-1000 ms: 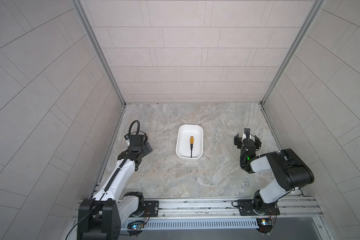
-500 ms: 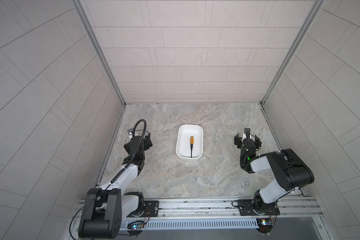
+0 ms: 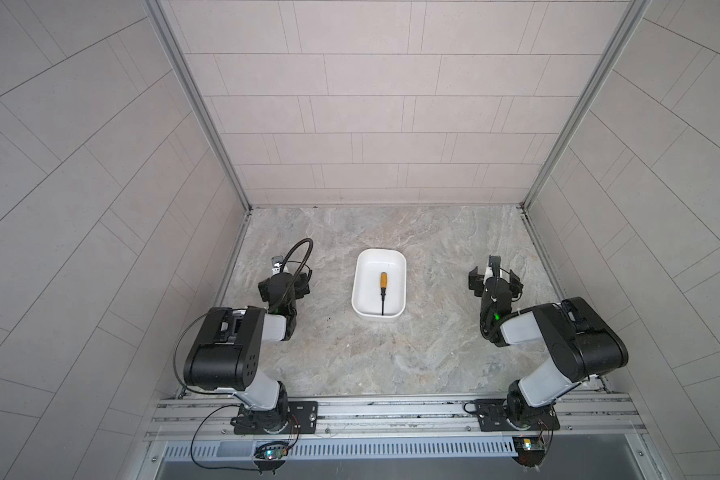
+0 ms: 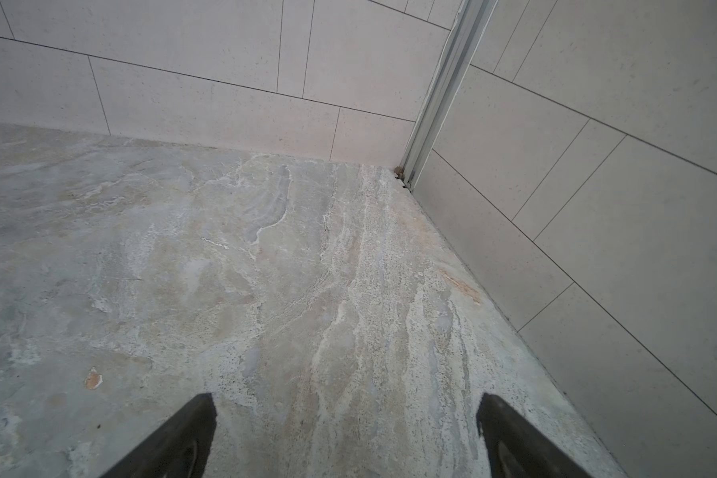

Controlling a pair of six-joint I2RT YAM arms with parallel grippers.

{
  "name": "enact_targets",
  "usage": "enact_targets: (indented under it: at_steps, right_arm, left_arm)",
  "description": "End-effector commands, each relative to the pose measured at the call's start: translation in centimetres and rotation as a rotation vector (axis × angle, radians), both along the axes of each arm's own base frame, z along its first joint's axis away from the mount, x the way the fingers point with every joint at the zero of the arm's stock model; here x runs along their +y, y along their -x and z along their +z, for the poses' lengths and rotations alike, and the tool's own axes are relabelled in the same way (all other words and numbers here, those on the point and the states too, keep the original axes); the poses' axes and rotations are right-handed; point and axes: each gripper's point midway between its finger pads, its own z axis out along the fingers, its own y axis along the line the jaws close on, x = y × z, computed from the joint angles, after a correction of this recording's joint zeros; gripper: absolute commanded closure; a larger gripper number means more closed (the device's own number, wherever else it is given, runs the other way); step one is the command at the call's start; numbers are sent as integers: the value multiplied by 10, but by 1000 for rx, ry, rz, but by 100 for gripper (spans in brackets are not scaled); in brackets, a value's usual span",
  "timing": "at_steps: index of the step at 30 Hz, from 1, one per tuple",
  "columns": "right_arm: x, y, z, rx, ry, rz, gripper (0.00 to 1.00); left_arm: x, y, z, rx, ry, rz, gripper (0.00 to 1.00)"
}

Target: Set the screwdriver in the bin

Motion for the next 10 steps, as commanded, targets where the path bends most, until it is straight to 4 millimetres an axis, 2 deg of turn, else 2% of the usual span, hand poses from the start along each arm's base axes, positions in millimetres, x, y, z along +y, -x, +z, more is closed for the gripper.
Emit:
enact_targets:
  at_steps: [1,7,10]
  right_arm:
    - [1,0,-1,4,2,5,1]
    - [1,-2,-3,17,-1,9,1]
    - [1,-1,-2,12,-2,9,1]
  left_arm:
    - [2,-5,11,-58,-13,2,0]
    - [-18,-10,11,-28,-64,-90,0]
    - [-20,-11,11,-37,-64,-94,0]
